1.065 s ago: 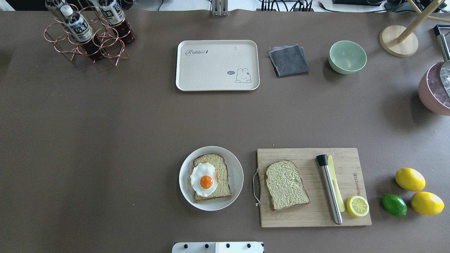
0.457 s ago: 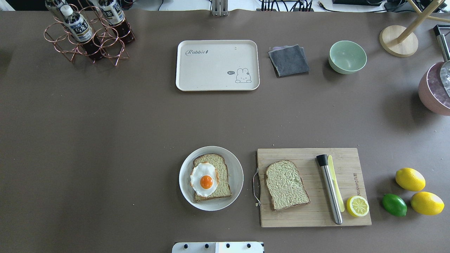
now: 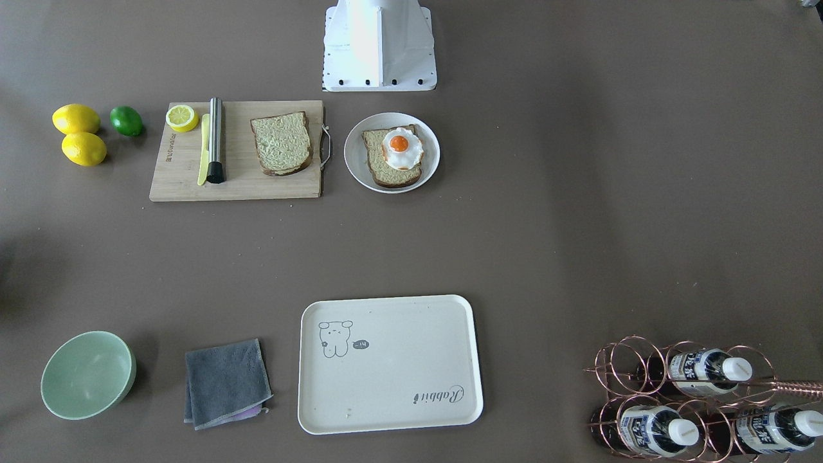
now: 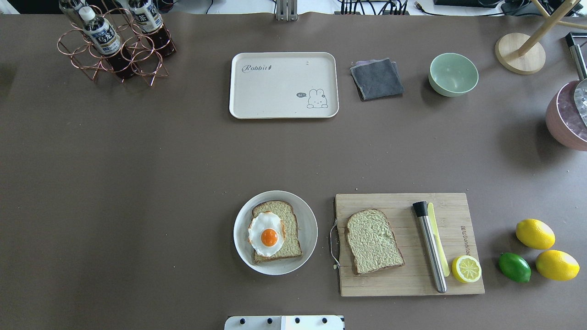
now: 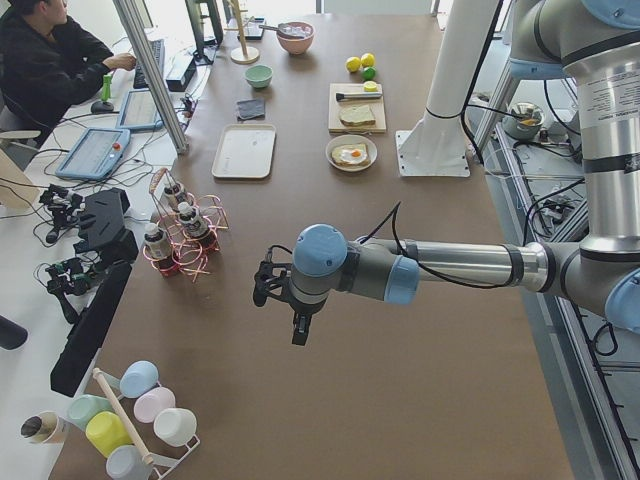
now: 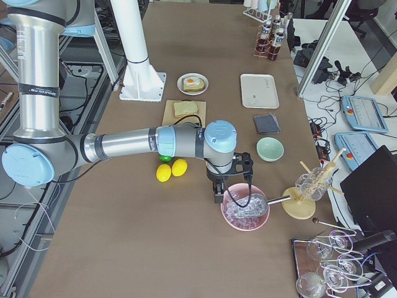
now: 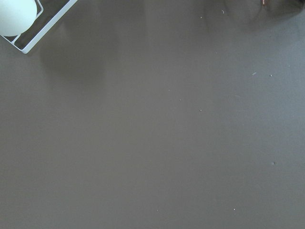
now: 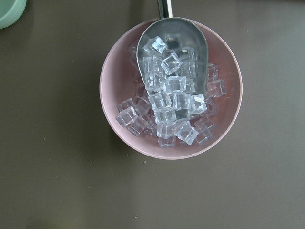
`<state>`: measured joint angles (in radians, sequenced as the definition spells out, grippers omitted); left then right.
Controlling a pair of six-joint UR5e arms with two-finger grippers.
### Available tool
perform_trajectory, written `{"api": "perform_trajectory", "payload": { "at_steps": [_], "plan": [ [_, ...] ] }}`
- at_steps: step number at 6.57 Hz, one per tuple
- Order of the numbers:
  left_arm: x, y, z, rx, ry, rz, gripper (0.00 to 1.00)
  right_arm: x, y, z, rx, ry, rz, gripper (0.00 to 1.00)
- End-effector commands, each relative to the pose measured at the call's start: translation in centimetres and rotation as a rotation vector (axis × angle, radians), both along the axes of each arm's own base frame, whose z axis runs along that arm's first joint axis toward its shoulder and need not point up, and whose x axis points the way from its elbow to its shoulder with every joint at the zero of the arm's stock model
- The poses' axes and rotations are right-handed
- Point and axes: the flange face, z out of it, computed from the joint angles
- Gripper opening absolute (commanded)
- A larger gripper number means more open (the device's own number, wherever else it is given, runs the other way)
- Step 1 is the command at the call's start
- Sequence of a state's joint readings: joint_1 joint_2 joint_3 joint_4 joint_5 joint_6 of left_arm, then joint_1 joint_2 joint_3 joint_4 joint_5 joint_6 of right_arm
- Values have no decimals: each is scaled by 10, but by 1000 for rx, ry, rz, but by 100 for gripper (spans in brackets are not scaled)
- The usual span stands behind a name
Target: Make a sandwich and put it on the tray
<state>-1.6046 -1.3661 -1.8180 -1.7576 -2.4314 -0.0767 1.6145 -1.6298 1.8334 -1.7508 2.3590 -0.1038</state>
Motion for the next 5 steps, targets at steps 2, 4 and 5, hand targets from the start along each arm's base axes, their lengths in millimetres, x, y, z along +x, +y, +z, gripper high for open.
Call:
{"api": "perform_trajectory", "payload": {
  "at_steps": [2,4,5],
  "plan": [
    [40,-21,-35,44,39,-6,98,-50,-34,-54,71,-98,-73,100],
    [106,-26,-75,12,151,-39,98,-77,-45,-81,183,-148,-114,100],
    [137,-20,-99,-20,252,-18,97,-96,-46,-95,163,-200,-73,100]
  ]
}}
